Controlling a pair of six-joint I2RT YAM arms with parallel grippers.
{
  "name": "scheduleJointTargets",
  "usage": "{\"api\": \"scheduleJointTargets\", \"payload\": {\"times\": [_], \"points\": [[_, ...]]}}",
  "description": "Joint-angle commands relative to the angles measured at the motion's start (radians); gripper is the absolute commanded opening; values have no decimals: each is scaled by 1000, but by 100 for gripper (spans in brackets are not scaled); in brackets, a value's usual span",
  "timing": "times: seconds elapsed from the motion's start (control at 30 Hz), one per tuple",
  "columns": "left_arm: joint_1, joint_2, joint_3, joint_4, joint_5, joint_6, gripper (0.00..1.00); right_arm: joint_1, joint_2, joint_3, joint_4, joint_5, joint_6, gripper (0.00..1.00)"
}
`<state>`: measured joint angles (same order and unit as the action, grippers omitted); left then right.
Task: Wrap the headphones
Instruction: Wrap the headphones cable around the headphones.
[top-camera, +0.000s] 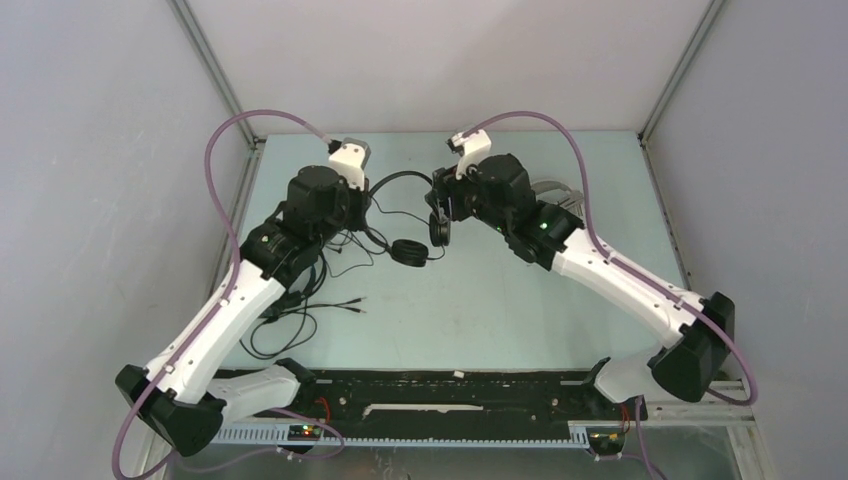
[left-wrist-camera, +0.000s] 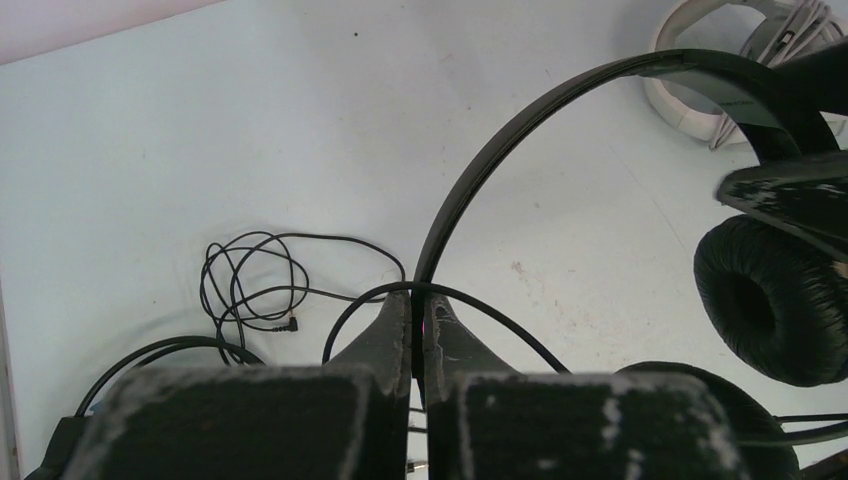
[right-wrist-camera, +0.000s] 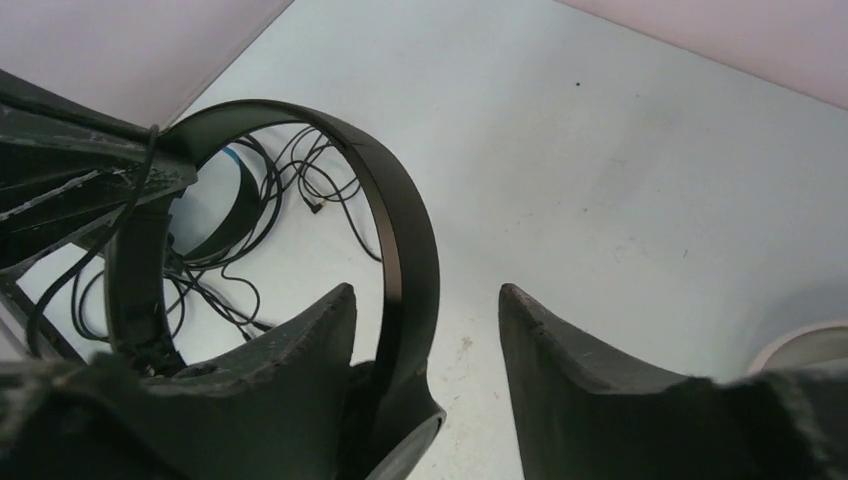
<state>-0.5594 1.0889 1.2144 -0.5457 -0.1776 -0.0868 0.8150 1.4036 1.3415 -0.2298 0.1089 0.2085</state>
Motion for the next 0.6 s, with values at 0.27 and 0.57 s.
{"api": "scheduleJointTargets", "payload": {"times": [0.27, 0.57], "points": [[-10, -44, 49, -18, 153, -81, 39, -89, 77, 93, 71, 93, -116, 0], [-10, -188, -33, 74, 388, -159, 80, -233, -109, -18, 298, 140, -218, 0]]}}
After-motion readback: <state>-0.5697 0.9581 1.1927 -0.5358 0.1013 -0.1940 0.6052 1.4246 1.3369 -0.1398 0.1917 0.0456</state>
